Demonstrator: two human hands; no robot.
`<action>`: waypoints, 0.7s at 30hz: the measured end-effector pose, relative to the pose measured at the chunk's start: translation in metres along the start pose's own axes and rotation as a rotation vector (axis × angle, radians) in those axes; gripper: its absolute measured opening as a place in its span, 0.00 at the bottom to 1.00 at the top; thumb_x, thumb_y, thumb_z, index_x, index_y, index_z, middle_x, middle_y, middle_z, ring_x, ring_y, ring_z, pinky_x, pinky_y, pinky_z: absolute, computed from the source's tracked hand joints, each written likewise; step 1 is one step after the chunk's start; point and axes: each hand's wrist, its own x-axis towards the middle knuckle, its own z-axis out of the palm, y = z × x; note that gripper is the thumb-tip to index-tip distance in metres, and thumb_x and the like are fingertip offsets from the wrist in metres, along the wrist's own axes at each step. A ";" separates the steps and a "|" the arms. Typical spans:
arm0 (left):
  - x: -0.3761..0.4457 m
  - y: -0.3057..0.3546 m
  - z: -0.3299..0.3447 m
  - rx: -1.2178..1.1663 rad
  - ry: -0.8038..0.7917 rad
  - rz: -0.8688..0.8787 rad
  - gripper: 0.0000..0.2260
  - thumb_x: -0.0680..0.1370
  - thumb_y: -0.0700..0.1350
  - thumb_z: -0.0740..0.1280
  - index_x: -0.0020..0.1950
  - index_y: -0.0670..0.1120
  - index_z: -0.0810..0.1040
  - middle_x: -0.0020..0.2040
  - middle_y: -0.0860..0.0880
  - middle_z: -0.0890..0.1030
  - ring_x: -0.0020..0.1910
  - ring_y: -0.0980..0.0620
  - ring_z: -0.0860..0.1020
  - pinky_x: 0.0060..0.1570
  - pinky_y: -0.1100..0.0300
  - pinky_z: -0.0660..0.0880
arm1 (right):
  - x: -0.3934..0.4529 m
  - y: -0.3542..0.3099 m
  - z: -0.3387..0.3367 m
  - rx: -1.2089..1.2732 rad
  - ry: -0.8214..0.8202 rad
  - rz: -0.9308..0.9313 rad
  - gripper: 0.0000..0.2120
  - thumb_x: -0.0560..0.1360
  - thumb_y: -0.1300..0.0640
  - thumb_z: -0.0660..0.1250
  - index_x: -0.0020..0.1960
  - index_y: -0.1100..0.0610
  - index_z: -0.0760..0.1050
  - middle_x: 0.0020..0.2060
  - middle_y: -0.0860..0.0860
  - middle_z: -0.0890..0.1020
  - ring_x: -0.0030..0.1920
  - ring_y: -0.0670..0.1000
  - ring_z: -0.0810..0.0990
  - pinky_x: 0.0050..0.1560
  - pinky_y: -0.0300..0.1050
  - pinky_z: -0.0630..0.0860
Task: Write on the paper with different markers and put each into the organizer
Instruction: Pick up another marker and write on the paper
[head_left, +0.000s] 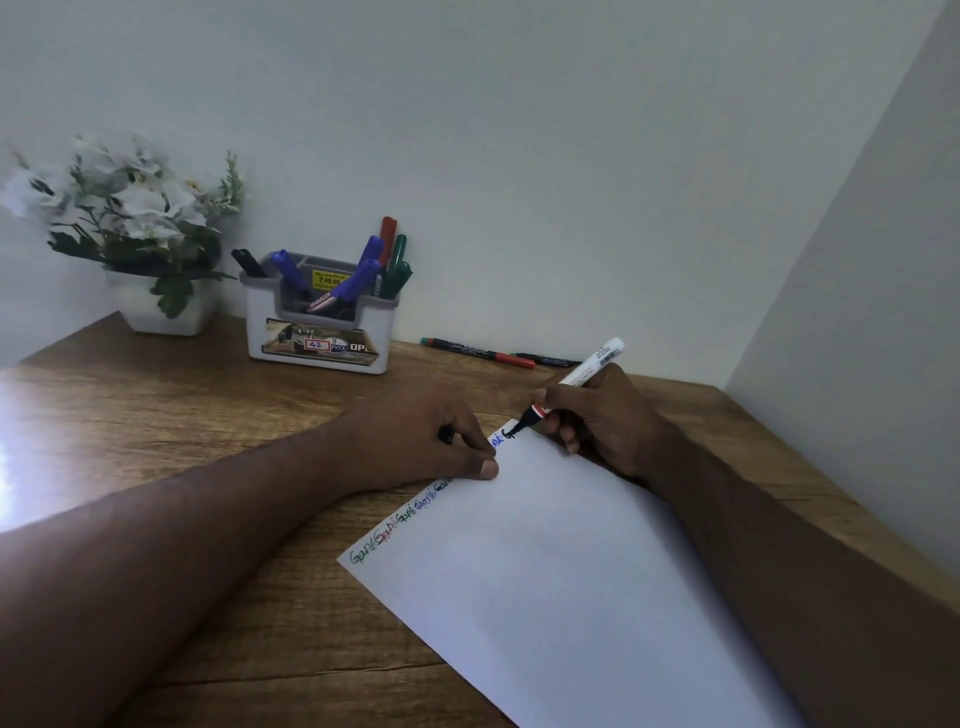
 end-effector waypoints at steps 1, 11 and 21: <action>0.000 0.000 0.000 0.002 -0.001 0.000 0.13 0.72 0.61 0.69 0.52 0.59 0.84 0.49 0.61 0.83 0.41 0.62 0.78 0.45 0.54 0.78 | 0.000 0.000 0.000 -0.001 0.001 0.004 0.14 0.73 0.66 0.68 0.29 0.61 0.79 0.22 0.56 0.77 0.18 0.49 0.70 0.20 0.38 0.68; -0.001 0.002 -0.001 0.010 -0.015 -0.013 0.13 0.72 0.61 0.69 0.53 0.59 0.83 0.49 0.59 0.83 0.42 0.60 0.78 0.46 0.53 0.78 | 0.003 0.001 -0.001 -0.005 0.044 -0.002 0.11 0.72 0.66 0.67 0.31 0.62 0.77 0.22 0.56 0.74 0.18 0.50 0.68 0.21 0.39 0.67; -0.002 0.002 -0.001 -0.016 -0.011 -0.013 0.12 0.72 0.60 0.70 0.52 0.58 0.84 0.48 0.60 0.83 0.44 0.60 0.79 0.48 0.51 0.78 | 0.002 0.000 0.000 0.026 0.032 0.031 0.10 0.73 0.68 0.67 0.33 0.64 0.76 0.22 0.55 0.75 0.20 0.49 0.70 0.22 0.40 0.71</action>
